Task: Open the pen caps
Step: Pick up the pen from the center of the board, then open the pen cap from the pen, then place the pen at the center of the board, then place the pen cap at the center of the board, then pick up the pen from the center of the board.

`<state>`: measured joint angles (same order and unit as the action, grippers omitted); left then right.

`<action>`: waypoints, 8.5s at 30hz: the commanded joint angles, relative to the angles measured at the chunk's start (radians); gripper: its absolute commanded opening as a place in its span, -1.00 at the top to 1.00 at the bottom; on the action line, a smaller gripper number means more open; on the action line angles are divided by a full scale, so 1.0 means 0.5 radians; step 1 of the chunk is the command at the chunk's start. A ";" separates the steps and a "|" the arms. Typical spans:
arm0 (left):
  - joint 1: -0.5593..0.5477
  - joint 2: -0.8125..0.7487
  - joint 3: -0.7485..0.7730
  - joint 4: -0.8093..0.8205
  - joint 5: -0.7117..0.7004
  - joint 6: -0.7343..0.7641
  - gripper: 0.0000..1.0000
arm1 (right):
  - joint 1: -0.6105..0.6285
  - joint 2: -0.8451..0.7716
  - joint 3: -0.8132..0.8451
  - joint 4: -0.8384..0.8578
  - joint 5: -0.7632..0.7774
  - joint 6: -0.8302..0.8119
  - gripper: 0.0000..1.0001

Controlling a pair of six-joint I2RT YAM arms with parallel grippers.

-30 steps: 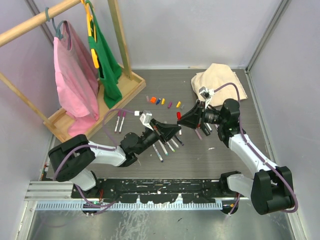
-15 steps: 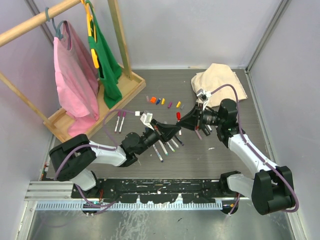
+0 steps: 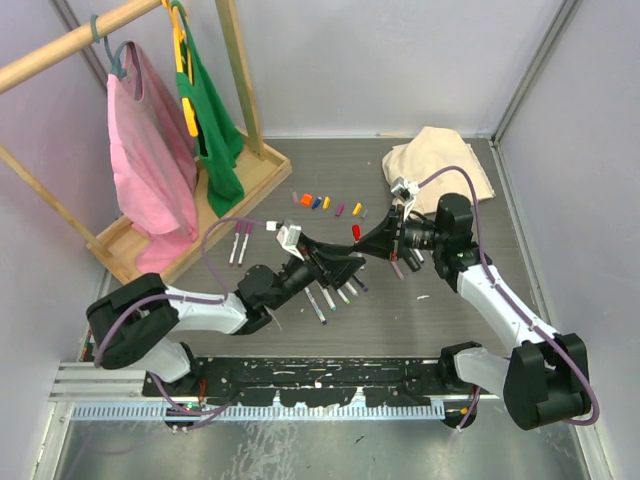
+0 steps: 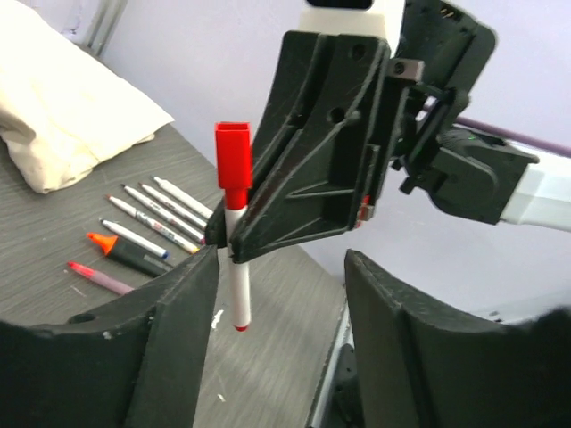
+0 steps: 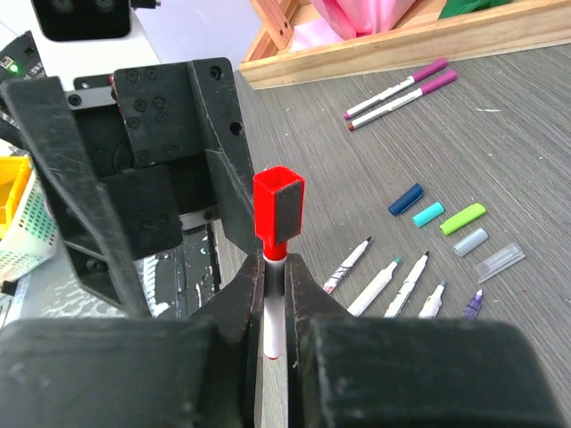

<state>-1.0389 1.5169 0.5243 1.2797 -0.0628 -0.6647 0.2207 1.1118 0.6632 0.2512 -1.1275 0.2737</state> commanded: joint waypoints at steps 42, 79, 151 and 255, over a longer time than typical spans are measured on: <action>0.481 -0.733 0.271 -0.981 0.674 -0.173 -0.98 | 0.007 0.119 0.345 -0.715 -0.200 -0.619 0.98; 0.399 -0.162 0.555 -0.987 0.668 -0.461 0.25 | 0.009 0.121 0.353 -0.742 -0.191 -0.638 0.98; 0.832 0.110 0.704 -1.830 0.363 -0.618 1.00 | 0.256 1.138 0.709 -1.285 1.222 -0.999 0.59; 1.088 -0.131 0.835 -3.148 -0.418 0.959 -0.50 | 0.068 0.666 0.868 -1.680 0.819 -1.369 0.13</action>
<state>-0.5426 1.3975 0.8585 -0.1905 -0.2974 -0.2119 0.2569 1.4704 1.0565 -0.5816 -0.6910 -0.3904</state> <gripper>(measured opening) 0.759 0.435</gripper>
